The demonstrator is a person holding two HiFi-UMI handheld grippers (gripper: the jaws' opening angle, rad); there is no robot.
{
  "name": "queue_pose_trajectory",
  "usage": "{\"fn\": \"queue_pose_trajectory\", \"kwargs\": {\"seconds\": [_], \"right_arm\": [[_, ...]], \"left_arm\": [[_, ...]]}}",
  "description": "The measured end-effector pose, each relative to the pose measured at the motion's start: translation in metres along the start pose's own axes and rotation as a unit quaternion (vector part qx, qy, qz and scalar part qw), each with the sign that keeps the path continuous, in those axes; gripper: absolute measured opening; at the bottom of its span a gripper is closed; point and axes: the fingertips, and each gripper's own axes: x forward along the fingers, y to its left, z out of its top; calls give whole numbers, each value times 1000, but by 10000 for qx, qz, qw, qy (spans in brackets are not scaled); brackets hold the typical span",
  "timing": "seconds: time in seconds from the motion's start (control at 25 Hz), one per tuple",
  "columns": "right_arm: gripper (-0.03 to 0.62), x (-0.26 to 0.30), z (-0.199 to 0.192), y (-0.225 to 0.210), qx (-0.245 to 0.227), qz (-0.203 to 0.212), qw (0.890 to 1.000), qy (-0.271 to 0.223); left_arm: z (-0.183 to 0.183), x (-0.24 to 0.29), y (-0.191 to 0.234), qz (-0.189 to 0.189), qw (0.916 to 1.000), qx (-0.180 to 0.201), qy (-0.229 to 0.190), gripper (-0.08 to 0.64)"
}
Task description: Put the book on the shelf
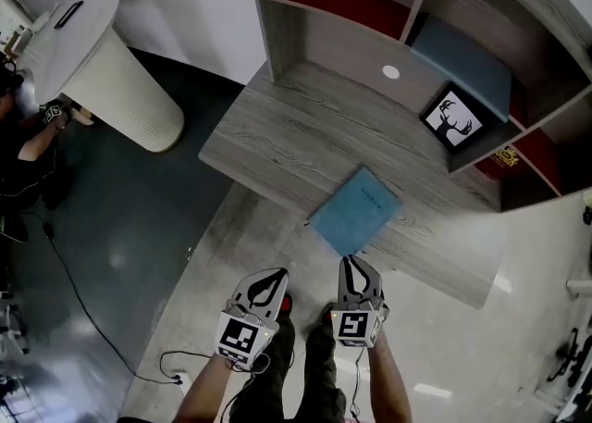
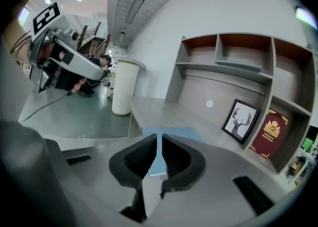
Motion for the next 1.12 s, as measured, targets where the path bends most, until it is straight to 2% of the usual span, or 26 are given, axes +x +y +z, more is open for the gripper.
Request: {"fn": "queue_pose_trajectory", "kwargs": {"seconds": [0.08,0.12,0.16,0.32,0.52,0.64,0.96,1.12], "right_arm": [[52,13,-12,7,-221,135,9995,153],[133,20,-17,12,-283,246,9990,255],[169,26,-22,15,-330,334,9983,349],[238,47,-33,24,-665,375,9955,557],[281,67,-49,26,-1125,195,9896,871],[288,76,-57,22,-1346,52,9857,1014],[288,84,-59,14,-1666,-259,9805,1013],[257,84,-57,11,-1663,-231,9797,1092]], "left_arm": [[-4,0,3,8,10000,-27,38,5],[-7,0,5,12,10000,-46,60,5],[-9,0,7,12,9999,-65,86,5],[-20,-1,14,9,9998,-134,178,5],[-31,-2,25,84,9994,-242,248,5],[-35,0,31,111,9992,-275,259,5],[-47,3,35,103,9987,-364,326,5],[-46,1,34,97,9988,-357,328,5]]}}
